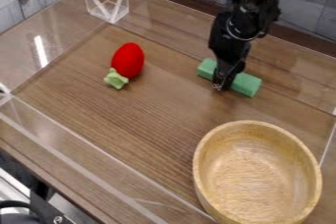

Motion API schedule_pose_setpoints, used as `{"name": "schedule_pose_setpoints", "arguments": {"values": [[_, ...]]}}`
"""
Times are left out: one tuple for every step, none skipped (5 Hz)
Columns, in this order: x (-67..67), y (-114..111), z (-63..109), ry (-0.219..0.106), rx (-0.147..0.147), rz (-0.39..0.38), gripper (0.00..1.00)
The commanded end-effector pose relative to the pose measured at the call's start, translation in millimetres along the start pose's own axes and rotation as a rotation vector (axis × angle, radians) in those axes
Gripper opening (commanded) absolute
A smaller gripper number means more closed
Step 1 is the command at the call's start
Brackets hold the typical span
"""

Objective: Put the green stick in the brown bowl

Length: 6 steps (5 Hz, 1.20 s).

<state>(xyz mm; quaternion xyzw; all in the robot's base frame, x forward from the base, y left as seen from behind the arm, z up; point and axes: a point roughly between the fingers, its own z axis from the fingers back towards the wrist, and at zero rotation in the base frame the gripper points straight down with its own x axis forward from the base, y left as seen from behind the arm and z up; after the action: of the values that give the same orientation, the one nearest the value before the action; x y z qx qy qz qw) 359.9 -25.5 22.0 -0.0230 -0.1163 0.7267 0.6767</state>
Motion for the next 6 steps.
{"name": "schedule_pose_setpoints", "arguments": {"values": [[-3.8, -6, 20.8, 0.014, 0.021, -0.024, 0.0], [-9.8, -10, 32.3, 0.032, 0.06, -0.054, 0.0], [-13.7, -24, 30.7, 0.044, 0.102, -0.038, 0.0], [-16.3, -24, 25.9, 0.036, 0.113, -0.025, 1.0], [-14.6, -25, 25.5, 0.026, 0.126, 0.023, 0.0], [-13.6, -25, 25.2, 0.016, 0.139, 0.07, 0.0]]}}
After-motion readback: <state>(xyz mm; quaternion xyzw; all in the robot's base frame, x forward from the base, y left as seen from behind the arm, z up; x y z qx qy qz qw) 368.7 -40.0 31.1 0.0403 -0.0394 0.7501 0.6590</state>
